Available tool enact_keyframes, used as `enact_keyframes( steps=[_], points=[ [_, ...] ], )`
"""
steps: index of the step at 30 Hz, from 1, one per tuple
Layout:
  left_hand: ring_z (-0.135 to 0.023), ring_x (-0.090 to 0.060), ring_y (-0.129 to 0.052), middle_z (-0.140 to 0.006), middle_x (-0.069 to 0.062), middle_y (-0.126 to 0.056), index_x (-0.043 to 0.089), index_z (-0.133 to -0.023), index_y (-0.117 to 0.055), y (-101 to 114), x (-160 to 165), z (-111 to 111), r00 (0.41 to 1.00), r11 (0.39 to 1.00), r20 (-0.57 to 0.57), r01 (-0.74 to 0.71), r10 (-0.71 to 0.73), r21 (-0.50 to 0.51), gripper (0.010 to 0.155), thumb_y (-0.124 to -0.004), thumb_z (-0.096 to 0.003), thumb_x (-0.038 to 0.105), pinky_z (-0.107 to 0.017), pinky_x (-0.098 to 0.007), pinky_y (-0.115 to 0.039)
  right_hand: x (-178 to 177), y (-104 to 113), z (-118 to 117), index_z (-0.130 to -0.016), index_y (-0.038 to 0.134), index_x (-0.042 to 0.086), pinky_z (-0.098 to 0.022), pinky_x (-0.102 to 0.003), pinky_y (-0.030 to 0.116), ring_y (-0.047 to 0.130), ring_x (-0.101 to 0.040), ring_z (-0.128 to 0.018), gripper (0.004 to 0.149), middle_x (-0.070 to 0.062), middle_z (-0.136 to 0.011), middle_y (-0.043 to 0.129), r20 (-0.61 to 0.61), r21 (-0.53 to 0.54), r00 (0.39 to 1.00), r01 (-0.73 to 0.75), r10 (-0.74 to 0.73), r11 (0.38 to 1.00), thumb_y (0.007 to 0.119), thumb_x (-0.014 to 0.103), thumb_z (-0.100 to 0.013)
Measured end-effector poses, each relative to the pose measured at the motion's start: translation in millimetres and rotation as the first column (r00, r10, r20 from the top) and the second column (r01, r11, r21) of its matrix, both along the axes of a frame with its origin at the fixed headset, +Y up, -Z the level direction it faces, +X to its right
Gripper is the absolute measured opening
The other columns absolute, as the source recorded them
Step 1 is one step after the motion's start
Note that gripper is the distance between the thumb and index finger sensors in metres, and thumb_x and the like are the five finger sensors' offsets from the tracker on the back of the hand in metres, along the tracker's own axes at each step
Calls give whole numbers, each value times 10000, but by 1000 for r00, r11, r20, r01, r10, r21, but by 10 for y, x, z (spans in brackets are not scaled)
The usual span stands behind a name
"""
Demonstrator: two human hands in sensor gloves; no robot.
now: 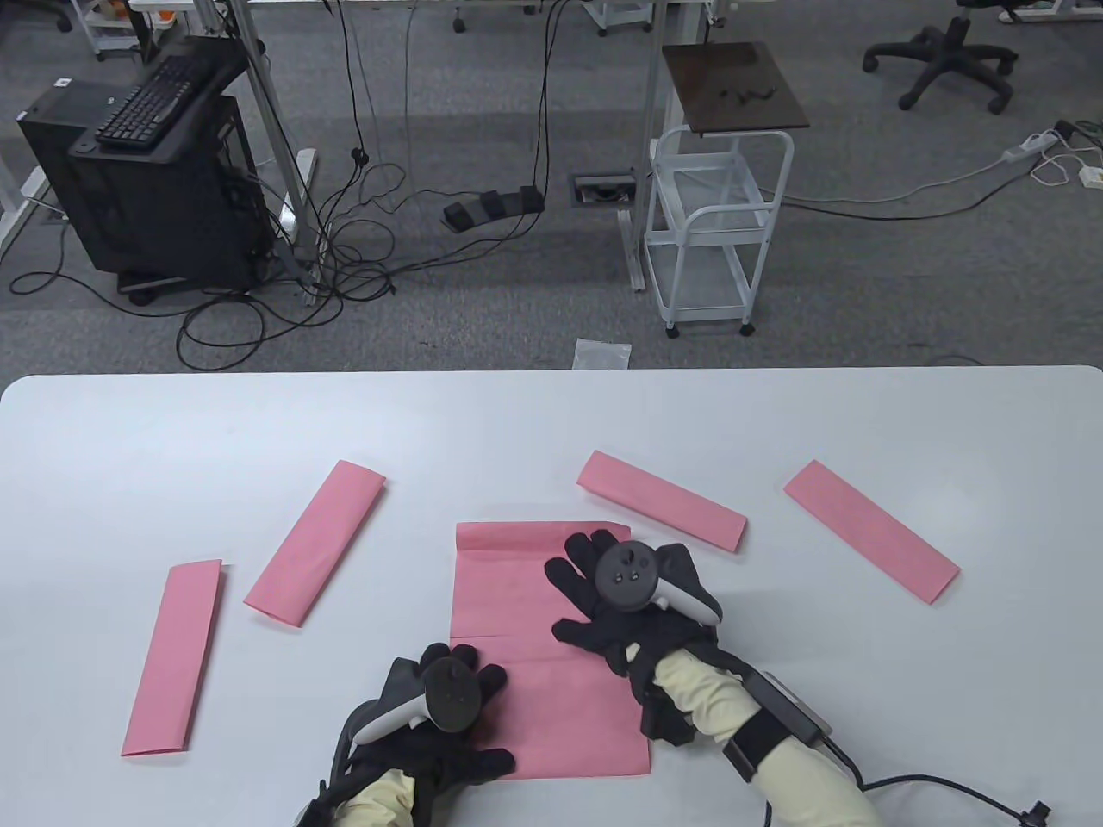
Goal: Unfold complexly folded papers and stack
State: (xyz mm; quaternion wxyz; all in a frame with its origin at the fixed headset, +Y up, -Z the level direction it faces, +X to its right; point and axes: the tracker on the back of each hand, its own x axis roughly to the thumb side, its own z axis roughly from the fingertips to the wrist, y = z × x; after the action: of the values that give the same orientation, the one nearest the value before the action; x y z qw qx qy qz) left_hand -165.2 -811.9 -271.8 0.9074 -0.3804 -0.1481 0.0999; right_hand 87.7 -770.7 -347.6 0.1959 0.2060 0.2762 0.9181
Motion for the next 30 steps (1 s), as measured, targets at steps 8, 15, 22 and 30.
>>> enact_keyframes(
  steps=[8,15,22,30],
  points=[
    [-909,-219,353,-971,141,339,465,-964,130,0,1,0,1000,1000,-3,-1,1,3,930,-584,-427,726,-599,-516,199,244,-344,478,-1044,149,460,-658,-478,-137,-139,-90,-1005,751,195,-1120,-57,-62,-113,989,-139,133,984,646,569,-491],
    [-993,-353,192,-1082,-10,194,314,-1067,-20,208,226,-6,998,993,36,49,-53,112,818,-573,-551,623,-639,-584,97,251,-367,473,-1040,155,466,-662,-475,-134,-143,-77,-1000,754,210,-1115,-57,-64,-130,991,-125,118,984,658,564,-487],
    [-983,-303,229,-1052,52,239,345,-1024,78,105,674,26,974,995,212,58,-75,85,824,-506,-532,653,-637,-576,109,256,-363,480,-1040,158,469,-659,-466,-146,-149,-66,-996,753,218,-1112,-59,-56,-137,993,-113,106,984,661,560,-488],
    [-987,-230,252,-1021,216,247,458,-976,83,130,-115,-14,992,993,42,117,-117,3,842,-562,-476,667,-638,-562,129,266,-366,481,-1038,157,477,-657,-456,-151,-156,-56,-993,749,229,-1108,-64,-54,-143,993,-108,101,984,658,563,-488]
  ],
)
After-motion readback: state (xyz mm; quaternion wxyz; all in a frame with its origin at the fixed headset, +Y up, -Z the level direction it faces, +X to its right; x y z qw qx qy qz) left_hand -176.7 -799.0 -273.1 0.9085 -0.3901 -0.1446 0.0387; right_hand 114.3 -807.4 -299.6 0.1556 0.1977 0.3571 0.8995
